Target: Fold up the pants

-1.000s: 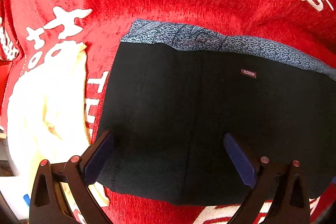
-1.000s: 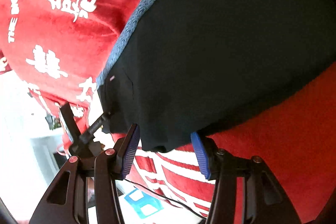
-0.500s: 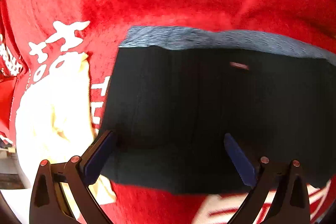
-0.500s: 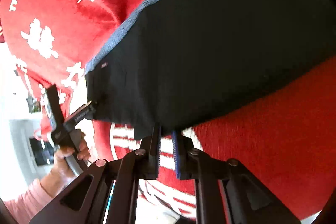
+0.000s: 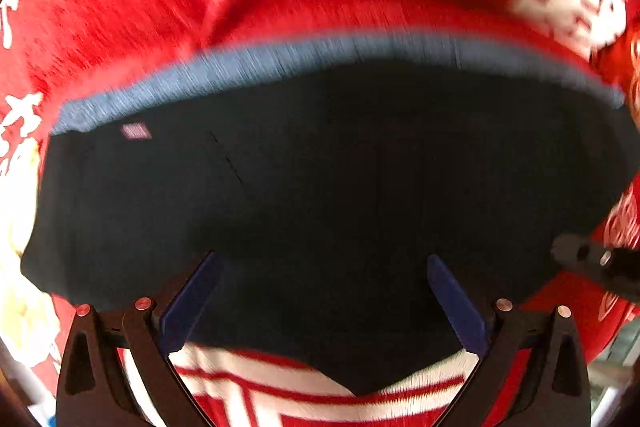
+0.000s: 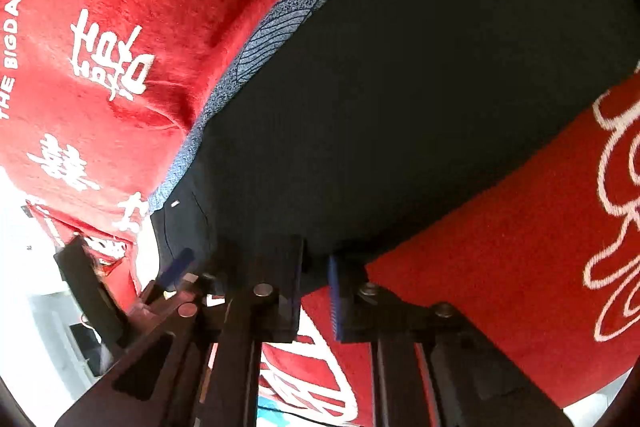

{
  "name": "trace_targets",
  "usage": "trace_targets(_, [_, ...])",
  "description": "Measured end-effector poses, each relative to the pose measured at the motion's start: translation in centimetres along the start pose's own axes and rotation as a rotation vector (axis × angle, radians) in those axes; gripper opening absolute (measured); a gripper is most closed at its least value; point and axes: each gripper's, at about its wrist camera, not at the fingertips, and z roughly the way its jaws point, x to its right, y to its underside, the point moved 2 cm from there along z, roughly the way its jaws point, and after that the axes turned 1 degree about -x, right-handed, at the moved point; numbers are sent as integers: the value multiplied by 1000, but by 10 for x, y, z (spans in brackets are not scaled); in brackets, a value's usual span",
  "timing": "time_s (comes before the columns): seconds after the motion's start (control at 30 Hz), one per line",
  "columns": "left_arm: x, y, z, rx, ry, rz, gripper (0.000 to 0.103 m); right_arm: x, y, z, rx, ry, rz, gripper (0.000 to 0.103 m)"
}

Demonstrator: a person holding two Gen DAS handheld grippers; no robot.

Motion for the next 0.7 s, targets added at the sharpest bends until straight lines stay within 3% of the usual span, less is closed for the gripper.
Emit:
trace_targets(0.07, [-2,7,-2,31,12,-37,103,8,10,3,-1,32,3,8])
trace_targets(0.17, [-4,6,0,0,23,-66,103,16,21,2,-8,27,14,8])
trace_targets(0.37, [10,1,-2,37,-39,14,103,8,31,-20,-21,170,-132,10])
trace_targets(0.5, [5,-1,1,15,-22,-16,103,6,16,-44,48,259,-167,27])
trace_targets(0.7, [3,-5,4,-1,-56,-12,103,-11,-31,-48,119,323,-263,41])
